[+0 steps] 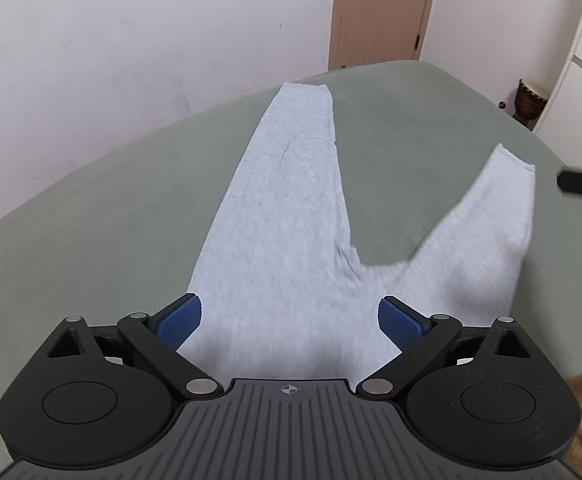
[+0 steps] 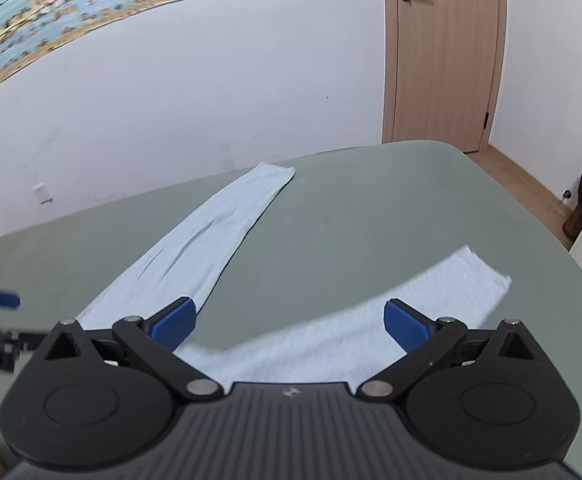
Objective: Fold clothes
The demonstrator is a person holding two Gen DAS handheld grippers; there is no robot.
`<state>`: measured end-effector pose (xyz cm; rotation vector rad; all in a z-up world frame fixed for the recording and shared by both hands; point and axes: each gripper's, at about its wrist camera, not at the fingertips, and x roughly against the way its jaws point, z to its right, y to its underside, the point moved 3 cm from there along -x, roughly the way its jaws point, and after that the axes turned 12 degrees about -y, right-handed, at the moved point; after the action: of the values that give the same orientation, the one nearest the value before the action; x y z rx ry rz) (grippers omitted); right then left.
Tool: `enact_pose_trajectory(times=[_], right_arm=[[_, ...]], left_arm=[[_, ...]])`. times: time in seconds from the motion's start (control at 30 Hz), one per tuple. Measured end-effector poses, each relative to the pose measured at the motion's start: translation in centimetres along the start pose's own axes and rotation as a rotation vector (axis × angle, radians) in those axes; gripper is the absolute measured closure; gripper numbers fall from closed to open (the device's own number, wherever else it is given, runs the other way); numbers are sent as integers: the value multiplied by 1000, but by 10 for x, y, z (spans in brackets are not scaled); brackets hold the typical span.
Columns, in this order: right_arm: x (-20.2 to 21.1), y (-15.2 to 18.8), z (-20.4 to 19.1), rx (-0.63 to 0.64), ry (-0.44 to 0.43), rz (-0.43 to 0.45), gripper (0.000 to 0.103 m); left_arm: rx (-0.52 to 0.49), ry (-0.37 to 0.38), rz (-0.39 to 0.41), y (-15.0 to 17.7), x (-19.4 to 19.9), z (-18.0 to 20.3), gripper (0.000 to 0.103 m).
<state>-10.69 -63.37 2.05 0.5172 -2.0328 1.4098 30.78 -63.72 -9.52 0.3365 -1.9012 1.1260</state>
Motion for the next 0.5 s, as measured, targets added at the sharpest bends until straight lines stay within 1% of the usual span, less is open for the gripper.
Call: enact_pose_trajectory(times=[0.1, 0.23, 0.37, 0.5], right_arm=[[21, 33, -32, 36, 7, 18, 1], [36, 54, -55, 66, 2, 40, 1], [58, 72, -61, 41, -28, 54, 1], [73, 80, -62, 80, -9, 61, 1]], left_arm=[[4, -5, 15, 21, 25, 1, 5], [28, -32, 36, 44, 54, -2, 5], [54, -55, 45, 64, 69, 2, 5], [62, -61, 51, 85, 77, 14, 5]])
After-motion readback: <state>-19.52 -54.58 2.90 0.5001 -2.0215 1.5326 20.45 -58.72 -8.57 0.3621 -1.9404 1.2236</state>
